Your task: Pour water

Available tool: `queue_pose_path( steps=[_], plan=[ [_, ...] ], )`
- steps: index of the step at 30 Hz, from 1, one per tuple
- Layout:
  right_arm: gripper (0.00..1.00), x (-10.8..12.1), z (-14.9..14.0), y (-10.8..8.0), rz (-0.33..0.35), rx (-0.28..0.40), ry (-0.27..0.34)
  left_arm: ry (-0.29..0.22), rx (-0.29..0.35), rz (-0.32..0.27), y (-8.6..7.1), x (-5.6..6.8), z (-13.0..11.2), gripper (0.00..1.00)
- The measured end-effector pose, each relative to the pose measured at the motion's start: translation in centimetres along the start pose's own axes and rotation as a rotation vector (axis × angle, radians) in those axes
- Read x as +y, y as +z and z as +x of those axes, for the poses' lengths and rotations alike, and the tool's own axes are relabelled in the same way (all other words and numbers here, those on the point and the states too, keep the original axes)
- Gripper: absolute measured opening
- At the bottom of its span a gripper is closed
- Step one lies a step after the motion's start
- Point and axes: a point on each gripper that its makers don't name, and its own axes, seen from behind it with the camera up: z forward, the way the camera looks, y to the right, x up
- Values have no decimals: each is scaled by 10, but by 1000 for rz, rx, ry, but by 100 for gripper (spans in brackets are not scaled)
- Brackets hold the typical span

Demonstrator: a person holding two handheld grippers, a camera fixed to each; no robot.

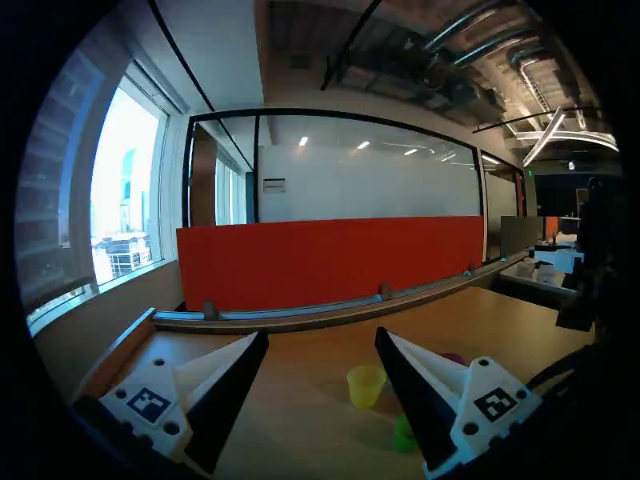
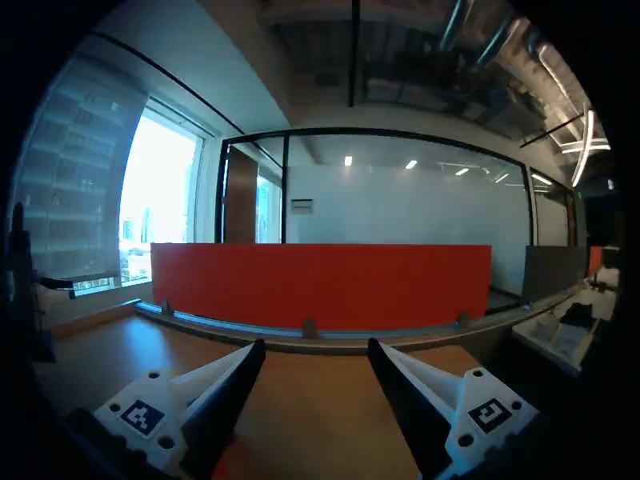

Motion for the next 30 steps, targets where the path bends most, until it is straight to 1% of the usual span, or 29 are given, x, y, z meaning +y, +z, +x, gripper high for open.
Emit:
queue_pose_path(
  steps=[5, 11, 14, 17, 23, 26, 30],
  plan=[
    [99, -11, -2, 2, 70, -25, -1, -30, -1, -66, 3, 9, 0, 100],
    [99, -37, 3, 0, 231, -38, 20, -89, -7, -124, 5, 13, -4, 99],
    [99, -47, 7, 0, 300, -40, 21, -102, -20, -155, 6, 15, -7, 99],
    [99, -54, 10, 0, 347, -39, 19, -104, -28, -194, 6, 20, -7, 99],
    [99, -60, 11, 0, 397, -39, 8, -100, -21, -255, 3, 28, -2, 99],
    [99, -66, 10, -1, 425, -46, -4, -89, -27, -277, 1, 30, -2, 99],
    [99, -73, 5, -3, 464, -75, -39, -62, -51, -311, 0, 35, -6, 99]
  ],
)
